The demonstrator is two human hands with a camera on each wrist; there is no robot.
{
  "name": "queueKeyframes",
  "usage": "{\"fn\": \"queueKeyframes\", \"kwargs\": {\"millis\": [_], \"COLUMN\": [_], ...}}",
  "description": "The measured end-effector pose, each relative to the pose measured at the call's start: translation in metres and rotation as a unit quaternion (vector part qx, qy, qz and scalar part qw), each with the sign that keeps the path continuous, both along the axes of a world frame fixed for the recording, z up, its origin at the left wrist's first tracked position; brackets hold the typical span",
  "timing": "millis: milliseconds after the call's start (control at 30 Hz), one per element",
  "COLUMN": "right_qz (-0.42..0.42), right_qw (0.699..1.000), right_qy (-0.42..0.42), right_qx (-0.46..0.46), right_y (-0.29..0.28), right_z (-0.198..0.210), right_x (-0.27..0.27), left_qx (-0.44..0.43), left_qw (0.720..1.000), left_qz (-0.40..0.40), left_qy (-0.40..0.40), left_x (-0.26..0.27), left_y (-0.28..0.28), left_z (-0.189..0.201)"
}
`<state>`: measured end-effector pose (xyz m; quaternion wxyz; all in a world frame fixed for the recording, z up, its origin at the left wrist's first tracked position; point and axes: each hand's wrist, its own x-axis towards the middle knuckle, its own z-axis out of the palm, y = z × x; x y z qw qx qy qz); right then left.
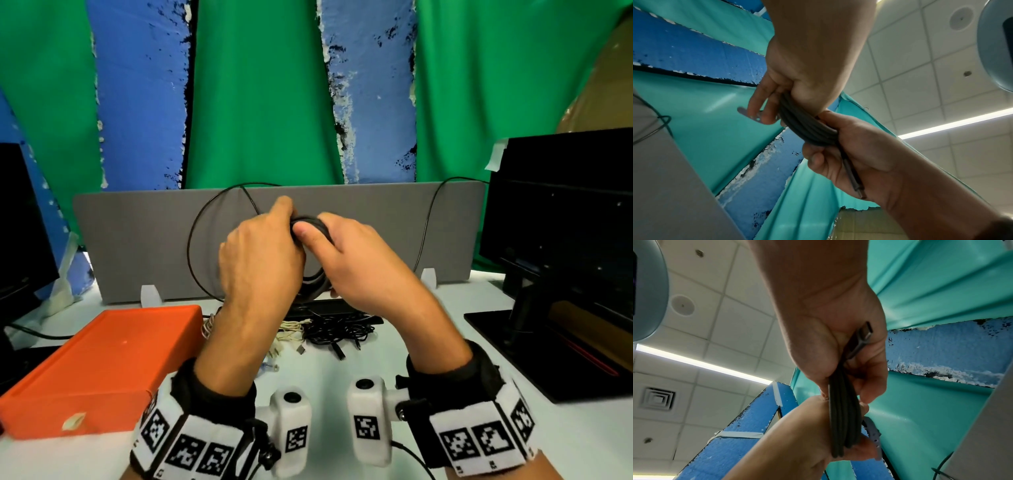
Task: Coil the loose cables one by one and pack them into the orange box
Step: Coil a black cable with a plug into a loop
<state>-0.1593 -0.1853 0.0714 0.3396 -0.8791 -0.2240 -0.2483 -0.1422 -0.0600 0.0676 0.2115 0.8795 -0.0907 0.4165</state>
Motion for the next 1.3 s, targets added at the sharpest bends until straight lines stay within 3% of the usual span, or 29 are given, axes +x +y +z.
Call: {"fn": "queueKeyframes", "kwargs": {"millis": [67,133,167,233,300,333,500,633,700,833,967,1067,1167,1233,1300], "right_qz": [0.005,0.009,0.011,0.015,0.012,0.007,-0.016,-0.022,-0.021,0.047,0.172,0.189,0.138,0.086,0.050], "right_qw": [1.000,1.000,1.000,1.000,1.000,1.000,0.997,0.990,0.988,0.967,0.917,0.956,0.985,0.994,0.993], "right_qy": [0.001,0.000,0.000,0.000,-0.004,-0.005,-0.014,-0.015,-0.010,0.083,0.146,0.105,0.050,0.019,-0.013], "right_qx": [0.013,0.021,0.023,0.027,0.027,0.025,0.076,0.135,0.155,0.234,0.330,0.198,0.089,0.062,0.107], "right_y": [-0.002,-0.004,-0.005,-0.006,-0.007,-0.007,-0.007,-0.005,-0.003,-0.006,-0.015,-0.032,-0.042,-0.042,-0.034], "right_z": [0.001,0.001,0.001,0.001,0.001,0.001,0.001,0.003,0.004,0.008,0.013,0.012,0.013,0.012,0.010], "right_x": [0.000,0.000,0.001,0.001,0.001,0.002,0.005,0.003,0.000,-0.006,-0.011,-0.012,-0.013,-0.009,-0.004], "left_qx": [0.073,0.093,0.085,0.017,-0.061,-0.072,-0.026,-0.102,-0.129,-0.176,-0.202,-0.223,-0.239,-0.248,-0.288], "left_qw": [0.994,0.990,0.994,0.993,0.945,0.929,0.942,0.926,0.932,0.929,0.923,0.915,0.907,0.901,0.877], "left_qz": [0.080,0.098,0.063,-0.106,-0.283,-0.319,-0.311,-0.358,-0.340,-0.319,-0.308,-0.319,-0.334,-0.346,-0.378], "left_qy": [-0.023,-0.031,-0.022,0.053,0.155,0.173,0.123,0.058,-0.001,-0.069,-0.108,-0.106,-0.097,-0.089,-0.066], "left_x": [-0.004,-0.007,-0.006,-0.004,-0.003,-0.002,0.001,-0.010,-0.012,-0.008,0.000,0.001,-0.001,-0.003,-0.005], "left_y": [-0.001,0.001,0.004,0.011,0.018,0.021,0.030,0.019,0.011,0.004,0.014,0.023,0.027,0.024,0.019], "left_z": [0.000,0.001,0.002,0.006,0.011,0.012,0.012,0.012,0.008,0.006,0.010,0.014,0.016,0.016,0.016]}}
